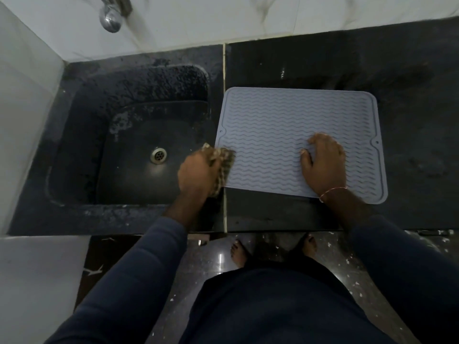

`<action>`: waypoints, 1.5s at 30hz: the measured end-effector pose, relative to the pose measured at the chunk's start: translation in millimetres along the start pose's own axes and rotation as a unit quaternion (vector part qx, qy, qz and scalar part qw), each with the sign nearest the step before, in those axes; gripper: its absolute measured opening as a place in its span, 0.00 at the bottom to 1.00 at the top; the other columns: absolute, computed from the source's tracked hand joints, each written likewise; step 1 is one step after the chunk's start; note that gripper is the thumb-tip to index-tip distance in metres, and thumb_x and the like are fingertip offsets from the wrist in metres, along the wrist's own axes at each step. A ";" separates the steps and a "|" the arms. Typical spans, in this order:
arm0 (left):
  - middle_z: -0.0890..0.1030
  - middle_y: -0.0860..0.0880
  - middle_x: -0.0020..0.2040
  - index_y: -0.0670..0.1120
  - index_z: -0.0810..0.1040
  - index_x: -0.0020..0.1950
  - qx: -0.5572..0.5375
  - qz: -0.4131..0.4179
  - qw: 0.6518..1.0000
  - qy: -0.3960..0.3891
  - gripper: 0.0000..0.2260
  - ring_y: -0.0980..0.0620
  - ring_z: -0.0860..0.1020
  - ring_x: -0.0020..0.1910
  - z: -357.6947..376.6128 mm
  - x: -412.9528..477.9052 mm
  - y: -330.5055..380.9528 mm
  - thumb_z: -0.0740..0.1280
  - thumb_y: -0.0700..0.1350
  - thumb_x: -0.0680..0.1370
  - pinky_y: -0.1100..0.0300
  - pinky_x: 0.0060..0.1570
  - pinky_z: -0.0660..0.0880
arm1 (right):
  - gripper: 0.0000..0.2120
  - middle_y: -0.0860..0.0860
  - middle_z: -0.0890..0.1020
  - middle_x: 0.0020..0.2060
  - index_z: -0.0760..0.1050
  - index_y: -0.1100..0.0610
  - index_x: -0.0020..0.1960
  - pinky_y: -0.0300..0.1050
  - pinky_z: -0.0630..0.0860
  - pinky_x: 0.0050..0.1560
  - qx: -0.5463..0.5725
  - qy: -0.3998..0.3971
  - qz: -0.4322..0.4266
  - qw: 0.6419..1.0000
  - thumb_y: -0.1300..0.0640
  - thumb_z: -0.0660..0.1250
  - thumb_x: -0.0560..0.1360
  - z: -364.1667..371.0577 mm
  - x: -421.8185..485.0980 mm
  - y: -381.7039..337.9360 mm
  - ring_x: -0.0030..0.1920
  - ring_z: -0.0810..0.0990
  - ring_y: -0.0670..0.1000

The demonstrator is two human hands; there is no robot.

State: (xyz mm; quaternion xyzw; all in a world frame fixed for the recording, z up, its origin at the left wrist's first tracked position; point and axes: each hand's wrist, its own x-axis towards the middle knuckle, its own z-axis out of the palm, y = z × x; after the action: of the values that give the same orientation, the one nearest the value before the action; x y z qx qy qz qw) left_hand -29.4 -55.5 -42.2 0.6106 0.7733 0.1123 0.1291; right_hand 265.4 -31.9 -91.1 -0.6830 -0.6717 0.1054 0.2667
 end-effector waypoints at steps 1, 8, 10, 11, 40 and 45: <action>0.83 0.46 0.51 0.53 0.79 0.58 -0.030 -0.007 0.999 0.016 0.16 0.43 0.81 0.49 -5.8 5.4 1.6 0.64 0.59 0.76 0.53 0.46 0.76 | 0.15 0.55 0.76 0.62 0.73 0.57 0.59 0.60 0.63 0.69 0.002 0.003 -0.001 1.000 0.51 0.62 0.76 0.8 -0.2 -0.3 0.66 0.71 0.57; 0.77 0.45 0.65 0.53 0.73 0.69 -0.169 0.160 0.972 -0.042 0.18 0.46 0.75 0.62 46.3 -8.5 131.2 0.63 0.51 0.80 0.53 0.59 0.72 | 0.15 0.57 0.77 0.60 0.74 0.59 0.59 0.59 0.65 0.68 0.013 0.010 -0.002 1.000 0.54 0.61 0.75 2.1 2.5 3.5 0.64 0.73 0.58; 0.73 0.47 0.70 0.55 0.73 0.70 -0.135 0.154 0.974 -0.097 0.17 0.46 0.72 0.67 66.2 -16.1 134.6 0.62 0.50 0.80 0.53 0.62 0.70 | 0.18 0.59 0.78 0.61 0.75 0.61 0.59 0.60 0.66 0.68 0.019 0.005 -0.011 1.000 0.53 0.57 0.75 3.6 2.4 7.9 0.64 0.74 0.60; 0.73 0.48 0.70 0.56 0.73 0.69 -0.121 0.148 0.976 -0.100 0.17 0.47 0.72 0.67 67.3 -15.4 125.2 0.61 0.50 0.80 0.54 0.62 0.70 | 0.19 0.60 0.78 0.62 0.76 0.62 0.59 0.61 0.65 0.68 0.023 0.004 -0.011 1.000 0.54 0.55 0.75 3.2 2.0 9.5 0.65 0.74 0.60; 0.74 0.43 0.58 0.45 0.74 0.61 0.005 0.173 0.984 -0.031 0.12 0.42 0.76 0.52 56.6 12.4 129.3 0.61 0.48 0.80 0.49 0.43 0.74 | 0.20 0.57 0.71 0.69 0.72 0.57 0.65 0.59 0.56 0.73 -0.070 -0.052 -0.033 0.996 0.50 0.55 0.77 7.6 35.9 4.7 0.72 0.64 0.56; 0.72 0.42 0.57 0.46 0.72 0.59 0.051 0.044 0.998 -0.011 0.11 0.40 0.76 0.52 17.5 37.9 45.9 0.58 0.49 0.80 0.51 0.42 0.70 | 0.20 0.57 0.72 0.69 0.73 0.58 0.64 0.58 0.56 0.73 -0.062 -0.043 -0.024 0.997 0.50 0.56 0.77 7.1 36.1 4.9 0.72 0.65 0.56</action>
State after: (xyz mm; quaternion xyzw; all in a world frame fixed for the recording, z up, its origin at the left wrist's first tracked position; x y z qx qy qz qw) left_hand 10.2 -7.8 -45.8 0.6513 0.7487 0.0714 0.1012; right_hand 268.8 5.0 -91.8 -0.6767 -0.7039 0.0869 0.1975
